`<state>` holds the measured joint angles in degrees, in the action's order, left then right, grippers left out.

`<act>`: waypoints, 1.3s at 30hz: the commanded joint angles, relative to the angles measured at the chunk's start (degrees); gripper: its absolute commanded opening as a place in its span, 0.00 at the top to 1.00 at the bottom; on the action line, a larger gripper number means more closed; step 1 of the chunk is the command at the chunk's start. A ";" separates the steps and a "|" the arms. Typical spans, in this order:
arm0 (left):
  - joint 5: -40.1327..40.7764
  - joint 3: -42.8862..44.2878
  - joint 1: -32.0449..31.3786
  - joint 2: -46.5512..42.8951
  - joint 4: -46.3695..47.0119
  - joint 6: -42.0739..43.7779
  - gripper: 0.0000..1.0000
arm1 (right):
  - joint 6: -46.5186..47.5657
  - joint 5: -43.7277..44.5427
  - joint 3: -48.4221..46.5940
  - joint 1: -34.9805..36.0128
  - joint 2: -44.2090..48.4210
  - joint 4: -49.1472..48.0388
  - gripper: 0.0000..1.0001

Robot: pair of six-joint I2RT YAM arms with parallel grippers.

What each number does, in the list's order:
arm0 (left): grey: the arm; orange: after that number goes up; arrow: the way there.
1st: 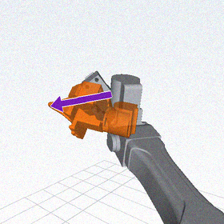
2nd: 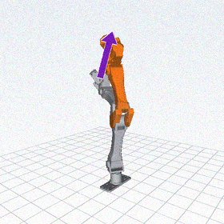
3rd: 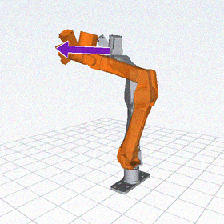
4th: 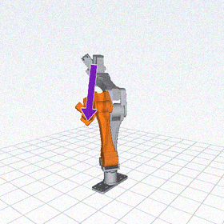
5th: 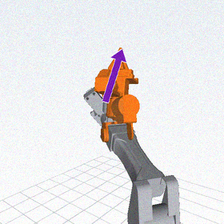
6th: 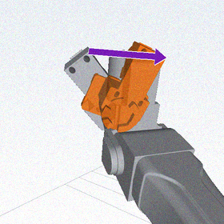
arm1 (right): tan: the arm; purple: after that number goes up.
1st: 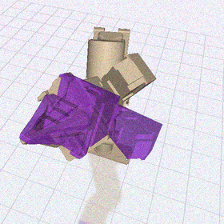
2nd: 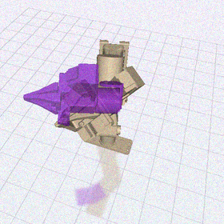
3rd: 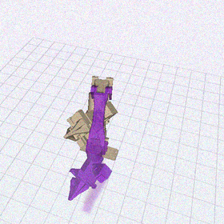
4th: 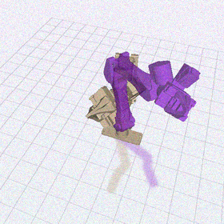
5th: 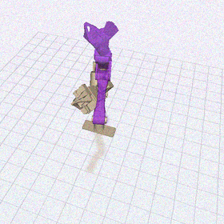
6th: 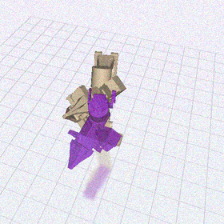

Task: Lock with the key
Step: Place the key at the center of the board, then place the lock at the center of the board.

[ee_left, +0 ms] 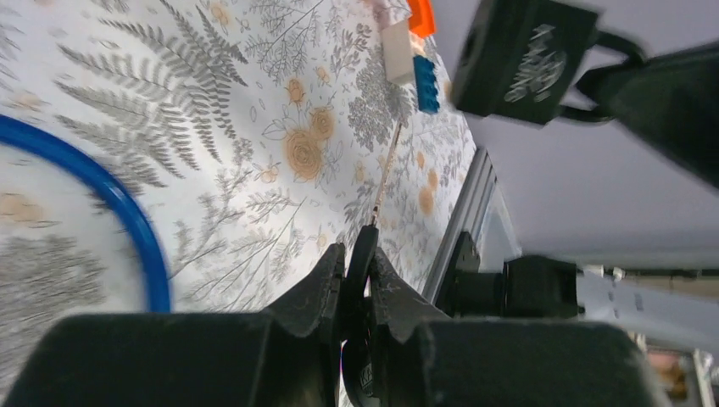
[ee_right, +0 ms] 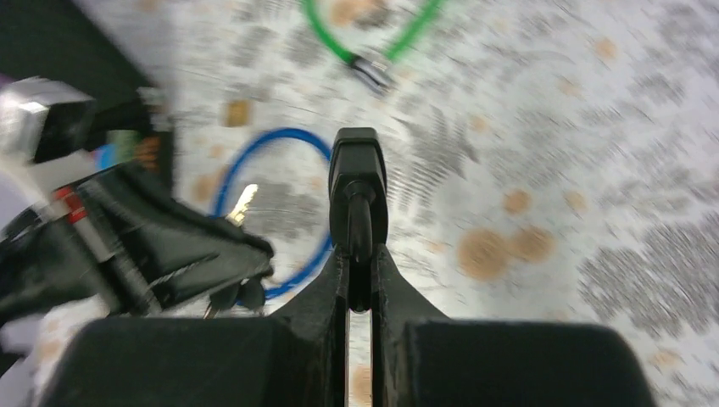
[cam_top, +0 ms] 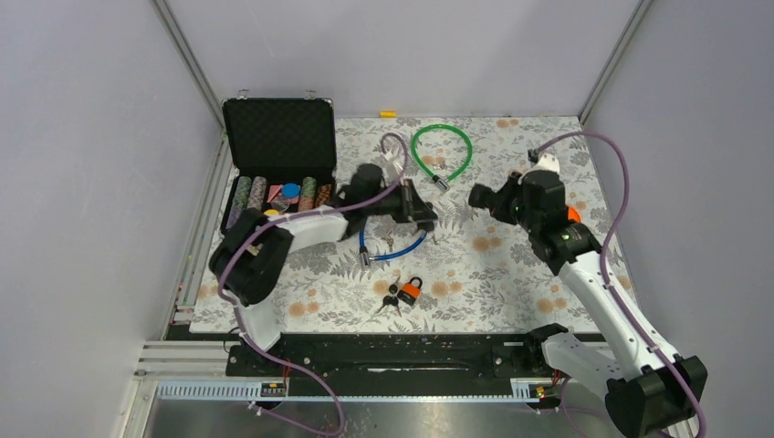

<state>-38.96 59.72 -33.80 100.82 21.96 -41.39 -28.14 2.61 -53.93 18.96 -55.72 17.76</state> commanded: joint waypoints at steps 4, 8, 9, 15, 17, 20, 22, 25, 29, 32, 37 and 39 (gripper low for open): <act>22.49 6.03 -10.18 9.29 10.02 -14.14 1.00 | -5.96 9.58 10.55 -5.87 -1.77 -9.15 1.00; 25.22 11.45 -13.23 15.97 8.76 -16.15 0.99 | -11.53 6.78 17.76 -9.69 -3.09 -15.64 1.00; 26.04 13.59 -13.88 17.54 6.06 -16.10 0.97 | -12.46 7.05 20.00 -10.03 -2.82 -19.24 1.00; 28.61 20.31 -15.46 23.65 -2.02 -16.02 0.81 | -16.87 8.47 27.18 -11.19 -4.04 -29.41 1.00; 29.06 21.46 -15.55 24.43 -3.99 -15.65 0.71 | -19.25 6.48 28.91 -11.83 -5.78 -33.06 1.00; 29.30 22.65 -15.50 25.05 -7.81 -14.93 0.53 | -23.42 4.35 30.07 -12.10 -9.68 -35.77 0.99; 29.37 23.17 -15.46 25.14 -10.16 -14.31 0.44 | -25.91 3.63 30.33 -12.18 -12.04 -35.99 0.98; 30.78 22.13 -15.27 23.89 -11.98 -13.14 0.33 | -28.19 3.82 30.85 -12.27 -13.70 -35.22 0.95; 32.81 19.96 -14.36 20.00 -13.25 -10.47 0.27 | -28.66 4.17 28.82 -12.35 -14.38 -27.97 0.84; 34.96 18.37 -13.58 15.68 -14.58 -7.86 0.21 | -28.96 6.59 28.26 -12.33 -13.17 -23.29 0.60; 38.73 16.03 -11.65 6.20 -20.82 -5.04 0.01 | -26.44 10.41 27.61 -12.35 -8.72 -18.19 0.24; 38.64 13.25 -9.61 2.13 -21.85 -5.88 0.01 | -25.88 12.45 27.04 -12.37 -6.29 -14.61 0.21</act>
<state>-4.01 75.59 -46.35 112.97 2.48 -49.01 -55.44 9.06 -24.21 6.81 -67.05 -3.20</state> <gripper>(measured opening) 0.986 0.760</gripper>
